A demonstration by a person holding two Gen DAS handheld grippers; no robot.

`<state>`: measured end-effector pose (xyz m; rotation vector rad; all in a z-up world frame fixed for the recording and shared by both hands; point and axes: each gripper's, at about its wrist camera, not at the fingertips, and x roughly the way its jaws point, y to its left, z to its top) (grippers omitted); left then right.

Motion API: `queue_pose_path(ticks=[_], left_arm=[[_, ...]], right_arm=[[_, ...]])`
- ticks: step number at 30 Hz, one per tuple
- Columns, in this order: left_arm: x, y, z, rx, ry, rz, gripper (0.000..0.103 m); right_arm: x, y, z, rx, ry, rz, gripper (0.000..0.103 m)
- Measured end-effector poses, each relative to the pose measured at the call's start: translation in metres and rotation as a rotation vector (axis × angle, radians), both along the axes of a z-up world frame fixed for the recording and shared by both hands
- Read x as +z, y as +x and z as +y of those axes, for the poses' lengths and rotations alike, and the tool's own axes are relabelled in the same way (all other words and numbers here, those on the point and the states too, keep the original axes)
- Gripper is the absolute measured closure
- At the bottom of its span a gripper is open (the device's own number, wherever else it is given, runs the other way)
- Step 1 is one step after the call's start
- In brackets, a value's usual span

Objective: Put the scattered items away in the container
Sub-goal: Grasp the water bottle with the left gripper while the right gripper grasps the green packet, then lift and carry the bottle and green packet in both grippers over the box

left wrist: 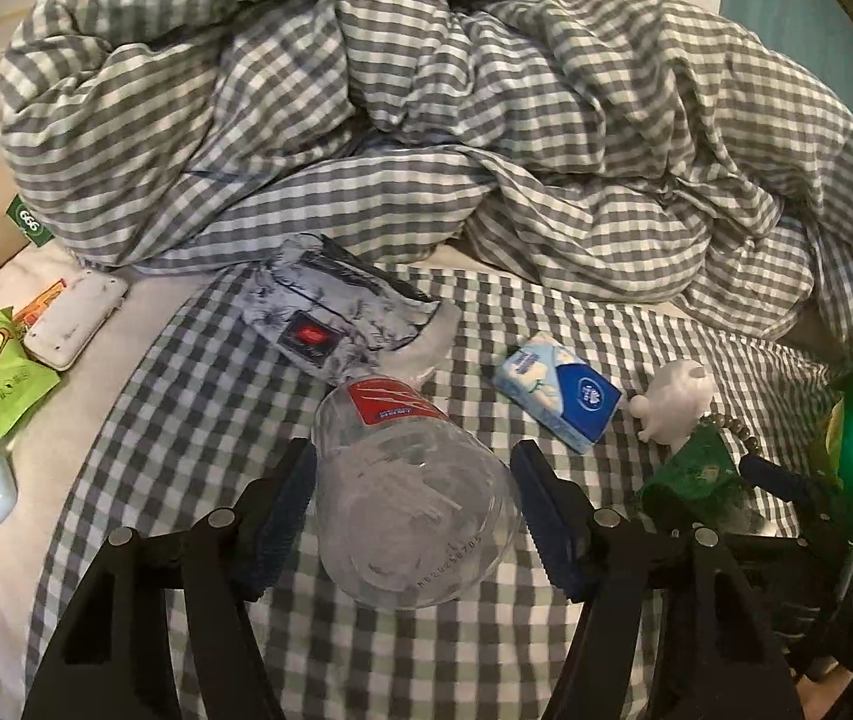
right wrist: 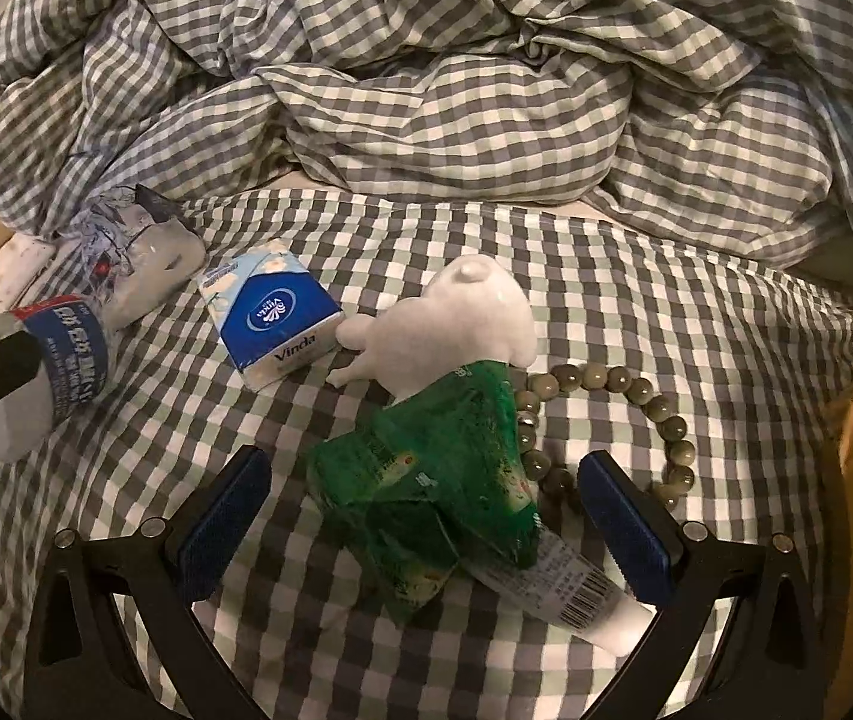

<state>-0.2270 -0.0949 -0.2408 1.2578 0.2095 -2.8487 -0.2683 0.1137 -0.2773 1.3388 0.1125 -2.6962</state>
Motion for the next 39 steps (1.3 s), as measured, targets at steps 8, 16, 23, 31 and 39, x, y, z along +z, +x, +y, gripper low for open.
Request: queue_pose_path(ticks=[8,16,23,31,39], left_arm=[[0.0,0.003,-0.009,0.017,-0.003,-0.005,0.035],[0.015,0.011,-0.008,0.018,-0.012,0.014,0.036],[0.048,0.026,0.0,0.015,-0.016,0.055,0.036],[0.104,0.056,0.017,-0.002,-0.025,0.135,0.036],[0.154,0.095,0.041,-0.019,-0.034,0.205,0.036]], right_arm=[[-0.006,-0.001,0.0,0.005,-0.018,-0.027,0.04],[0.015,0.013,0.005,0.022,-0.073,0.014,0.055],[0.058,0.037,0.01,0.033,-0.106,0.078,0.055],[0.127,0.078,0.03,0.031,-0.139,0.186,0.055],[0.188,0.126,0.054,0.016,-0.157,0.283,0.055]])
